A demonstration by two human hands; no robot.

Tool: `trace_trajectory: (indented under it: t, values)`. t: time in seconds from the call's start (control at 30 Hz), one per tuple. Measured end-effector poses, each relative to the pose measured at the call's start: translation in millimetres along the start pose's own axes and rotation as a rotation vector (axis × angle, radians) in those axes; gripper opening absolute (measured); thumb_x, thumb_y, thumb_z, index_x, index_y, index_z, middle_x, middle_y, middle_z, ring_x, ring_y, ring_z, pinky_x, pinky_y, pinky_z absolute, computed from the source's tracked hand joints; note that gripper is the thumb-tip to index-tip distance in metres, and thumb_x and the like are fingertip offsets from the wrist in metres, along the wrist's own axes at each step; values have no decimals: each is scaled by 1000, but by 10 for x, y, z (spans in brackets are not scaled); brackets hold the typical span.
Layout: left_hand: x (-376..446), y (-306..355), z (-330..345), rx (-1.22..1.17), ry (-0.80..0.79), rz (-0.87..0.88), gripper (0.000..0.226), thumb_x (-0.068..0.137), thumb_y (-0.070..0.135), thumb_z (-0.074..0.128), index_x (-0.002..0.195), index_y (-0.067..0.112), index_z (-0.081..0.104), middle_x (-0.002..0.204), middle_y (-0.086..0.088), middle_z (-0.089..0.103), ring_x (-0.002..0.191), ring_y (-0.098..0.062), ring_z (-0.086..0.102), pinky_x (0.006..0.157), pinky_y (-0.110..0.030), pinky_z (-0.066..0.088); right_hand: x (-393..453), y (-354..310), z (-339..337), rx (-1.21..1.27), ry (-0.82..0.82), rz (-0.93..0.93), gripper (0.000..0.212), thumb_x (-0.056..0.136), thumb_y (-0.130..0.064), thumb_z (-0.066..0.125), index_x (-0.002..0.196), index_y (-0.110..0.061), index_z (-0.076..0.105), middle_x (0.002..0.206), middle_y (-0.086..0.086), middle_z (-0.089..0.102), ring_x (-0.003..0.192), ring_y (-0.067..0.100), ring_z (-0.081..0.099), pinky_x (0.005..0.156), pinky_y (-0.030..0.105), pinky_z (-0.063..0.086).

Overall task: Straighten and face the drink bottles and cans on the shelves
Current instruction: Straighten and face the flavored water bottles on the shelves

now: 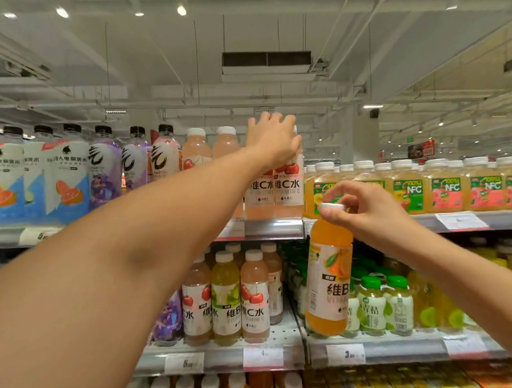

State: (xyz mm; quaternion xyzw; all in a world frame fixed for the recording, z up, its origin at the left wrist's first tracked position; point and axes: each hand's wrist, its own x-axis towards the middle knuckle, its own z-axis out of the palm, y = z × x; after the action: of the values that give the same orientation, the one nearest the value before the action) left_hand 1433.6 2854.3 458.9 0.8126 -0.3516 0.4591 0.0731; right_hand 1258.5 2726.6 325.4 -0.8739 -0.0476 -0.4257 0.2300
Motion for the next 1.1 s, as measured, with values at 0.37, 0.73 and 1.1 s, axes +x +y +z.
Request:
trace_trajectory:
  t: [0.37,0.73,1.1]
  values:
    - [-2002,-151,236,-264,286,43,36,96,37,56,125,17,63,125,-3,62,118,-24,52,102,-43,41,-371,78,447,76,-80,113,27,87,-43,75,110,-30,69,100,-1,72,91,16,70,78,43,61]
    - [-4439,-383,1345,-199,-331,-385,59,99,51,45,149,20,46,154,-5,46,141,-27,40,114,-46,36,-1256,258,1318,-72,-274,281,43,88,-45,73,125,-24,69,120,-2,71,97,13,65,70,22,48]
    - [-4869,-764,1683,-91,-543,-397,76,99,61,36,163,31,9,171,-2,10,157,-33,5,124,-57,15,-2113,590,2654,-247,-523,319,40,91,-41,70,123,-20,59,119,3,59,110,24,59,88,36,47]
